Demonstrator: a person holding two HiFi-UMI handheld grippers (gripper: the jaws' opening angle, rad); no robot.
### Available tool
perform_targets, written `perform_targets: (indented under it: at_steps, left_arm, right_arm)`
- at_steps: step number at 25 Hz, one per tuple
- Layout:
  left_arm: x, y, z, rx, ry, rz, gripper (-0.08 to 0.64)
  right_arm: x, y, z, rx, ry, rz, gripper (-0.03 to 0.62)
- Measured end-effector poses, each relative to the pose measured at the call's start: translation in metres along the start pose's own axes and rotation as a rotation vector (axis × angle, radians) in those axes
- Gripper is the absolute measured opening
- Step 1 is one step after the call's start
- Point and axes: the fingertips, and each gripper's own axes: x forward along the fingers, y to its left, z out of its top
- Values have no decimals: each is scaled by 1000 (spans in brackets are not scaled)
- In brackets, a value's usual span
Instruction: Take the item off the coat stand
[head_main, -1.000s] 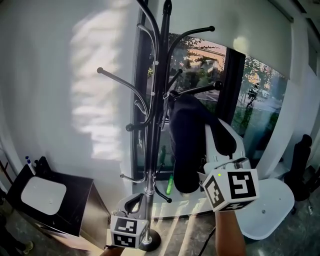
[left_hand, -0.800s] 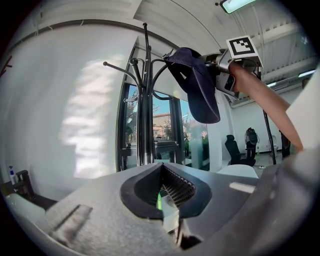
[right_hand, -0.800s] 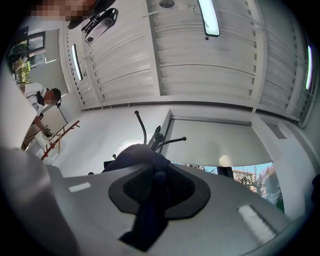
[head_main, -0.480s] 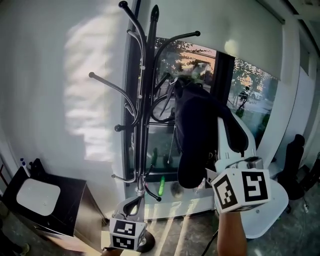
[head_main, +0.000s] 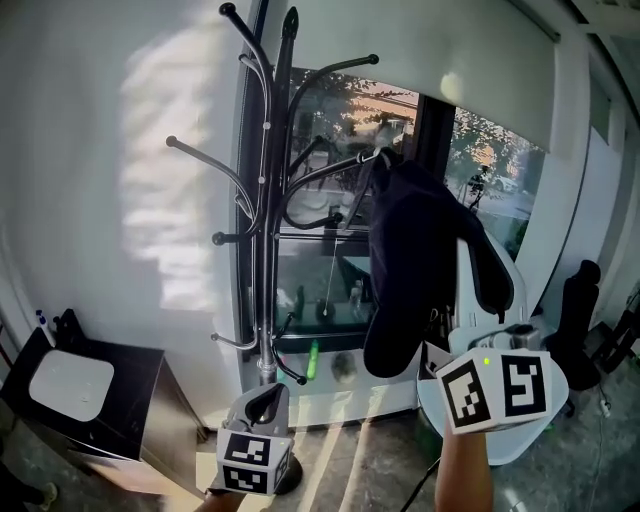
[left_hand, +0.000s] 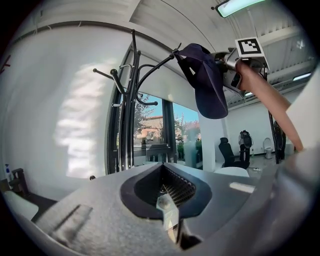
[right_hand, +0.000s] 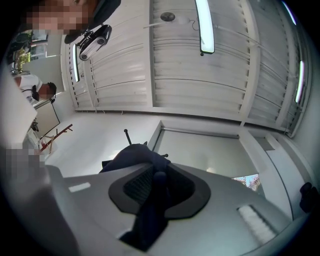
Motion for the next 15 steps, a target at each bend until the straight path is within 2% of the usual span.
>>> perform_targets:
  at_steps: [6,15]
  left_arm:
    - [-6,-23,1,4,-10,-9,5]
    - [-21,-43,8,9,-22,5,5]
  right_arm:
    - [-49,-1,-19,-26,48,5,71]
    - [-117,37,-107,59,261,71,72]
